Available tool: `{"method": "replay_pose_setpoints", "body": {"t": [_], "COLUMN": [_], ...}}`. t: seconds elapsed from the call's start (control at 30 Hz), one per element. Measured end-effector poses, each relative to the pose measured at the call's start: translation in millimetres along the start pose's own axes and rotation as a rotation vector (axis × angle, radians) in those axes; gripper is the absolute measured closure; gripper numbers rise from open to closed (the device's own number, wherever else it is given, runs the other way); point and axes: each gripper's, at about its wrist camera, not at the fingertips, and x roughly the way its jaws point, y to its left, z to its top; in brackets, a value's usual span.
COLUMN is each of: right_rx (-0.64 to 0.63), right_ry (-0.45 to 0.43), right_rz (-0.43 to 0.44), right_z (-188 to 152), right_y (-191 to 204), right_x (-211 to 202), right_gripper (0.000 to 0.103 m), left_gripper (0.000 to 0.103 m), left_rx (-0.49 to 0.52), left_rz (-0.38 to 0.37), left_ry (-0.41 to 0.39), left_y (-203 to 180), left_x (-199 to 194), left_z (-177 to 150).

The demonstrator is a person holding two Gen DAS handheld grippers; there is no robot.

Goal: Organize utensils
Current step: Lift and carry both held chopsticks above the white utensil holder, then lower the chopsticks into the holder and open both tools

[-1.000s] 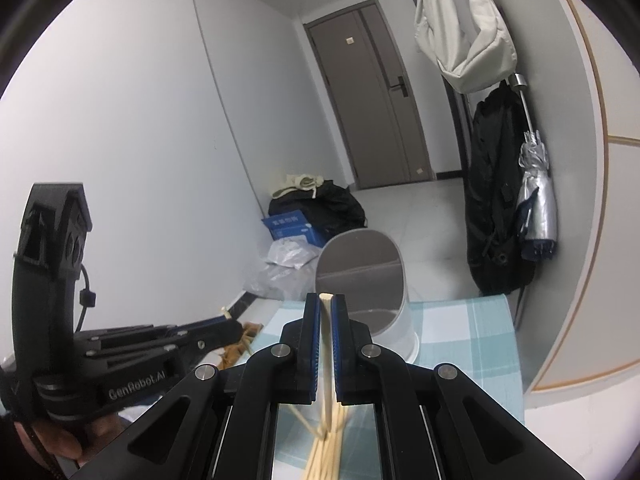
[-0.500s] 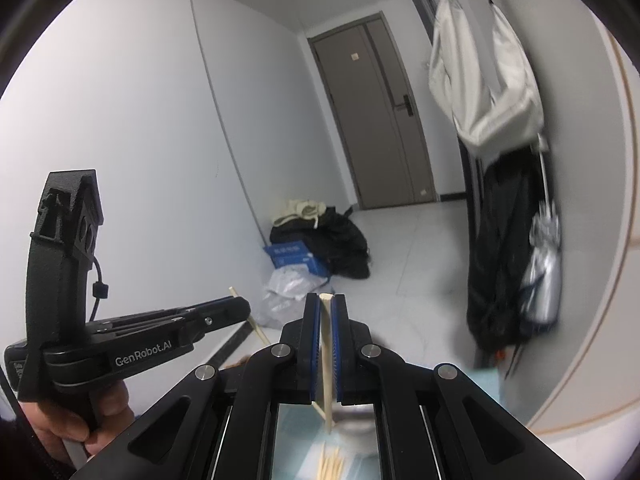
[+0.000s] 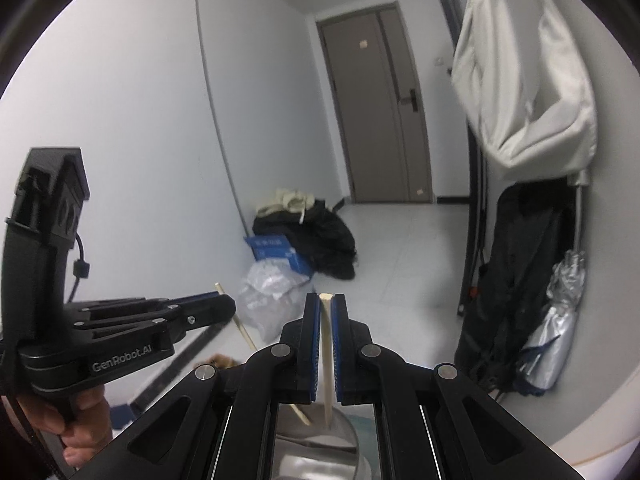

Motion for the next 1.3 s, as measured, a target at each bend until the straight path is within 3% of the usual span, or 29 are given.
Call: {"method": "replay_pose_setpoints", "body": {"t": [0.2, 0.4, 0.47, 0.53, 0.7, 0.83, 0.97, 1.03, 1.13, 1.3], "right_rx": [-0.026, 0.06, 0.091, 0.119, 0.171, 0.199, 0.209, 0.212, 0.215, 0.189], "right_ry": [0.096, 0.165, 0.169, 0.169, 0.147, 0.113, 0.075, 0.053, 0.022, -0.011], "right_rz": [0.042, 0.109, 0.126, 0.123, 0.098, 0.066, 0.048, 0.036, 0.028, 0.02], "right_z": [-23.1, -43.4, -45.6, -48.9, -50.1, -49.9, -49.8, -51.7, -55.1, -62.9], "right_y": [-0.3, -11.7, -15.0, -19.4, -27.0, -29.5, -24.2, -20.2, -12.8, 2.0], "right_x": [31.5, 49.6, 49.7, 46.2, 29.0, 8.0, -15.7, -28.3, -46.0, -77.0], "right_gripper": [0.098, 0.097, 0.095, 0.095, 0.091, 0.076, 0.069, 0.058, 0.051, 0.049], "left_gripper": [0.103, 0.099, 0.076, 0.058, 0.055, 0.042, 0.041, 0.04, 0.033, 0.025], "left_rx": [-0.021, -0.064, -0.074, -0.09, -0.125, -0.114, -0.089, -0.098, -0.106, -0.111], "left_rz": [-0.012, -0.049, -0.036, -0.017, 0.013, 0.075, 0.107, 0.114, 0.134, 0.159], "left_ry": [0.054, 0.103, 0.112, 0.089, 0.035, -0.002, -0.037, -0.051, -0.071, -0.122], "left_y": [12.0, 20.8, 22.3, 25.2, 29.0, 24.4, 17.2, 14.3, 11.6, 6.2], "left_x": [22.0, 34.2, 34.0, 28.7, 8.8, -5.6, -23.3, -32.7, -45.2, -65.3], "left_z": [-7.5, -8.7, -9.3, -10.7, -15.3, -22.0, -31.0, -35.3, -41.5, -56.6]}}
